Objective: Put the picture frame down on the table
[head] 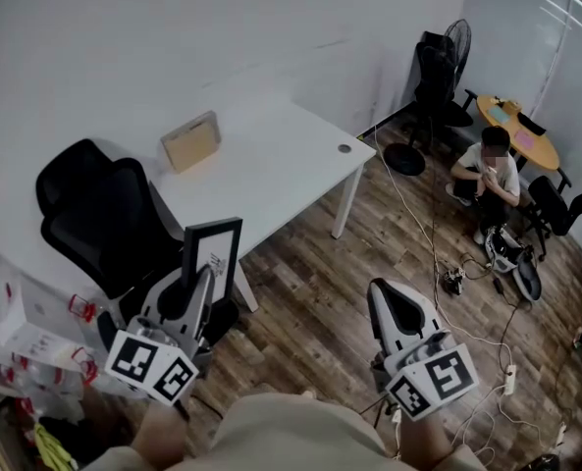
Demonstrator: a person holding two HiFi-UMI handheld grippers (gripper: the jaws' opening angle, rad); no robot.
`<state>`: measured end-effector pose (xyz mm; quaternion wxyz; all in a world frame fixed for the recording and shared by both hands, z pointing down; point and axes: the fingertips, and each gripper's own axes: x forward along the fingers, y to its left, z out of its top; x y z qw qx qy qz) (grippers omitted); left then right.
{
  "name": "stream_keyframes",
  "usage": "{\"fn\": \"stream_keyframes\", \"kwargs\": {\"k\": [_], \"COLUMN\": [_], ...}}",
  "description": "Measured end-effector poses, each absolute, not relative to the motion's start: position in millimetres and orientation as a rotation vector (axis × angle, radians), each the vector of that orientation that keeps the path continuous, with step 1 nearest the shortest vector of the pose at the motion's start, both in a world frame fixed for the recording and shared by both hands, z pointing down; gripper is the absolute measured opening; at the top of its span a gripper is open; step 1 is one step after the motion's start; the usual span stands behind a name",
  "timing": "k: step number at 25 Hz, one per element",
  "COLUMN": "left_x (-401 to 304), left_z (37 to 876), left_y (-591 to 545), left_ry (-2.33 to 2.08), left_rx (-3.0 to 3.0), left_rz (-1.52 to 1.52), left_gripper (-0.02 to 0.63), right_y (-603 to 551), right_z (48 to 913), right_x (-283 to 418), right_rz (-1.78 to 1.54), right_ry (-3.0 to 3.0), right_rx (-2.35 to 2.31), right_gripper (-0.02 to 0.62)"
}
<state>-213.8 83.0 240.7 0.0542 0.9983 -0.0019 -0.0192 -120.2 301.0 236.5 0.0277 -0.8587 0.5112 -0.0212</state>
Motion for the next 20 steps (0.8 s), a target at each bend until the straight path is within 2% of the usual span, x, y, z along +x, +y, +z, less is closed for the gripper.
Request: {"fn": "stream_keyframes", "kwargs": {"k": [10, 20], "left_x": [-187.1, -153.5], "left_z": [252.8, 270.3], "left_y": [122.3, 109.7], "left_ry": [-0.008, 0.003], "left_rx": [3.061, 3.054], "left_rz": [0.003, -0.011], "left_gripper": [0.041, 0.041], "right_y": [337.4, 317.6], "right_z": [254.8, 275.5], "right_x": [-93.5, -61.8], "right_rz": [-0.121, -0.143], "right_ry": [1.575, 1.597], "right_rx": [-2.635, -2.615], "right_gripper": [0.025, 0.025]}}
